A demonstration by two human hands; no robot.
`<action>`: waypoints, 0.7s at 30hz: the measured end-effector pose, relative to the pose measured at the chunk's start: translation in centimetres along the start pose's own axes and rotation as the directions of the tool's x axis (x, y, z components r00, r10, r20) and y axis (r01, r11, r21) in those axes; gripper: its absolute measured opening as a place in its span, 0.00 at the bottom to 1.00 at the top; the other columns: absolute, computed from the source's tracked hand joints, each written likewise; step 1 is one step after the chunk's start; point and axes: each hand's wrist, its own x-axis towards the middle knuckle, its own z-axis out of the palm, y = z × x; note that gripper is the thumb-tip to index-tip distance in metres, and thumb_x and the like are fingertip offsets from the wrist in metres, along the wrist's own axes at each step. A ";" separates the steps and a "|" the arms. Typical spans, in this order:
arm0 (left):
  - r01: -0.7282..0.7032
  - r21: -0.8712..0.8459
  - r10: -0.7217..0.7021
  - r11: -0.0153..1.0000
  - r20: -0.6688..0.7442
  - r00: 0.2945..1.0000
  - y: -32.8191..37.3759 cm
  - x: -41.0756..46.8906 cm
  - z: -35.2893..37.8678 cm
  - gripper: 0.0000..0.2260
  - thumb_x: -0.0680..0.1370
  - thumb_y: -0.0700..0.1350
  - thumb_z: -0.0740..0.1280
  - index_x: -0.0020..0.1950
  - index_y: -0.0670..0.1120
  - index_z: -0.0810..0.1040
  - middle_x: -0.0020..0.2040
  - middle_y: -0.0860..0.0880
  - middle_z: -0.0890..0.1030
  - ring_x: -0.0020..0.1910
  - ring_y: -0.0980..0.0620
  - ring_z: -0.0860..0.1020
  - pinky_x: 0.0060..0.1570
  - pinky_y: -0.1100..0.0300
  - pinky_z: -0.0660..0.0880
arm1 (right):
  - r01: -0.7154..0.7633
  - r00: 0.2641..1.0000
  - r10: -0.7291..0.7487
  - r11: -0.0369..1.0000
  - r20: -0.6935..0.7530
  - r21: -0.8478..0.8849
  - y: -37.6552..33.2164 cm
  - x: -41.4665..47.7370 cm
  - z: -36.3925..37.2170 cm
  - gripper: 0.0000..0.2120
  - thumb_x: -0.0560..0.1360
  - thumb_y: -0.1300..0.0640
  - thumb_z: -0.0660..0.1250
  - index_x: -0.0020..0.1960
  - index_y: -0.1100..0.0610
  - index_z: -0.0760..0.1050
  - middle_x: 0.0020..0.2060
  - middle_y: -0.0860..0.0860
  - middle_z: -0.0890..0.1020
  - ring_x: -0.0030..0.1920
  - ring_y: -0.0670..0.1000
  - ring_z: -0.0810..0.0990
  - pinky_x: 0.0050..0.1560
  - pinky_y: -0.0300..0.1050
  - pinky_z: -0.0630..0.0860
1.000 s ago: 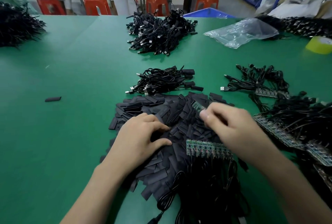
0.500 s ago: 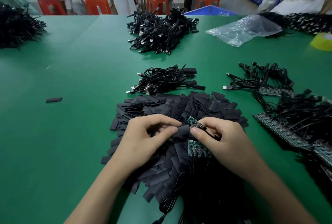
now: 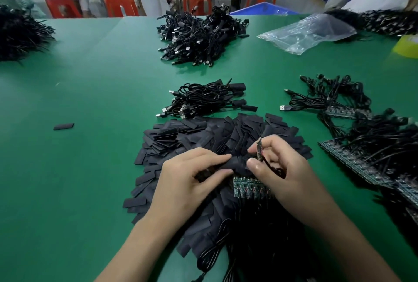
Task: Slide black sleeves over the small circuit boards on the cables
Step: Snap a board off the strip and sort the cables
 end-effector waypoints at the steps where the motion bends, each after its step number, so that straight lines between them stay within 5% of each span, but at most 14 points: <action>1: 0.009 0.002 -0.009 1.000 -0.011 1.000 -0.1 0.0 -0.1 0.11 0.74 0.46 0.79 0.55 0.47 0.88 0.48 0.55 0.85 0.47 0.59 0.83 0.49 0.59 0.80 | 0.011 1.000 -0.011 1.000 -0.003 -0.010 0.0 -0.1 -0.2 0.16 0.75 0.38 0.66 0.54 0.48 0.74 0.36 0.50 0.76 0.37 0.49 0.76 0.42 0.44 0.72; 8: 0.020 -0.007 -0.020 1.000 -0.034 0.999 -0.6 0.1 -0.1 0.09 0.74 0.45 0.78 0.54 0.48 0.88 0.48 0.56 0.85 0.47 0.59 0.83 0.48 0.58 0.81 | 0.037 0.999 -0.037 0.999 0.018 -0.034 0.2 0.0 -0.2 0.12 0.81 0.45 0.60 0.47 0.52 0.73 0.30 0.44 0.72 0.31 0.42 0.68 0.33 0.38 0.63; 11: 0.029 -0.025 -0.030 0.999 -0.038 0.999 -0.7 0.0 -0.2 0.09 0.74 0.45 0.78 0.53 0.47 0.88 0.48 0.55 0.85 0.47 0.58 0.84 0.48 0.58 0.80 | 0.080 0.995 -0.074 0.992 0.066 -0.096 0.1 -0.1 -0.3 0.13 0.81 0.47 0.61 0.43 0.54 0.72 0.31 0.51 0.71 0.30 0.43 0.67 0.32 0.38 0.62; 15: 0.028 -0.030 -0.029 0.999 -0.036 0.999 -0.9 0.0 -0.2 0.08 0.74 0.44 0.78 0.53 0.46 0.89 0.48 0.55 0.85 0.48 0.57 0.84 0.48 0.57 0.80 | 0.092 0.993 -0.078 0.984 0.092 -0.152 0.3 -0.3 -0.1 0.14 0.84 0.50 0.64 0.39 0.52 0.71 0.28 0.46 0.71 0.29 0.44 0.67 0.31 0.37 0.62; 21: 0.015 -0.011 -0.016 1.000 -0.029 0.999 -0.7 0.0 -0.2 0.09 0.75 0.46 0.77 0.54 0.47 0.88 0.48 0.54 0.85 0.48 0.57 0.84 0.48 0.56 0.81 | 0.105 0.993 -0.092 0.971 0.072 -0.213 0.5 -0.3 0.1 0.15 0.82 0.45 0.61 0.39 0.50 0.69 0.30 0.50 0.72 0.30 0.49 0.69 0.33 0.49 0.66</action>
